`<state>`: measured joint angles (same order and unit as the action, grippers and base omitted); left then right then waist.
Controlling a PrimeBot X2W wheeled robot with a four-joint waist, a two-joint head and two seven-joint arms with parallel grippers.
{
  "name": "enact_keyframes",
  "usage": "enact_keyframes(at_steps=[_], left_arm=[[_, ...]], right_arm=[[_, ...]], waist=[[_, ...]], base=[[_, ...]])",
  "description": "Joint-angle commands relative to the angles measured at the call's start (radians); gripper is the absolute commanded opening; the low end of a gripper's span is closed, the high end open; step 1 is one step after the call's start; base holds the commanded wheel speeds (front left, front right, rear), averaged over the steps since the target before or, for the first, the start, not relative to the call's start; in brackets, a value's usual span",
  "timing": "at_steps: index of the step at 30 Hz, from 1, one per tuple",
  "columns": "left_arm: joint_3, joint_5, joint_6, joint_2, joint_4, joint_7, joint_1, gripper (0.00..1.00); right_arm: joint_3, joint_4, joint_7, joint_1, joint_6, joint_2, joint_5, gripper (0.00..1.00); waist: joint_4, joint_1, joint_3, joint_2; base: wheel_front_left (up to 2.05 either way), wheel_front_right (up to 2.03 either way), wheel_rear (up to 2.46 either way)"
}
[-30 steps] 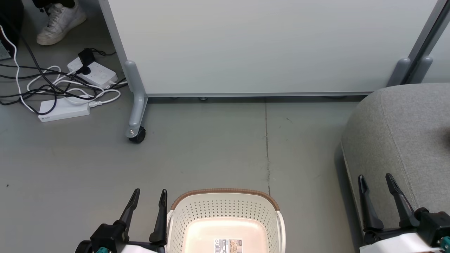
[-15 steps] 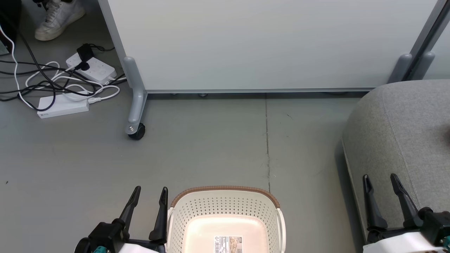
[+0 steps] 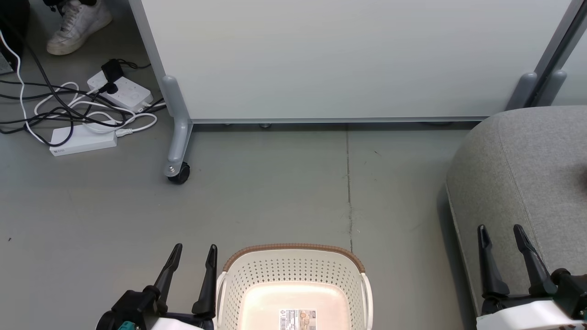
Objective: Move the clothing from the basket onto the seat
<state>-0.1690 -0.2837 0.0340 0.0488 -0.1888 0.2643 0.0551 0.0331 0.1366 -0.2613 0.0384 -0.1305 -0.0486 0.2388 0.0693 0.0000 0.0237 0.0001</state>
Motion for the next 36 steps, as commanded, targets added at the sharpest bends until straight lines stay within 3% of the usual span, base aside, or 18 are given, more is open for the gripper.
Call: enact_keyframes(at_steps=[1, 31, 32, 36], left_arm=[[0.006, -0.005, 0.003, 0.004, 0.000, 0.001, -0.004, 1.00], [0.002, -0.030, 0.012, 0.004, -0.007, 0.001, -0.006, 1.00], [0.001, -0.027, 0.010, 0.000, -0.010, 0.000, 0.000, 0.00], [-0.005, -0.031, 0.010, -0.003, -0.043, -0.002, 0.016, 0.00]], right_arm=[[0.006, -0.006, -0.004, -0.010, -0.001, -0.004, 0.002, 1.00], [0.002, -0.015, -0.004, -0.011, -0.001, -0.004, -0.046, 1.00], [-0.003, -0.011, 0.000, -0.006, 0.000, 0.000, -0.041, 0.00], [-0.009, 0.025, 0.005, 0.014, 0.000, 0.012, -0.036, 0.00]], waist=[[-0.001, 0.0000, 0.000, -0.0001], [0.007, 0.0000, -0.002, -0.0001], [0.007, 0.0000, -0.002, -0.0001], [0.007, 0.0000, -0.002, -0.0001]], base=[[0.00, 0.00, 0.00], [0.00, 0.00, 0.00], [0.00, 0.00, 0.00], [0.00, 0.00, 0.00]])
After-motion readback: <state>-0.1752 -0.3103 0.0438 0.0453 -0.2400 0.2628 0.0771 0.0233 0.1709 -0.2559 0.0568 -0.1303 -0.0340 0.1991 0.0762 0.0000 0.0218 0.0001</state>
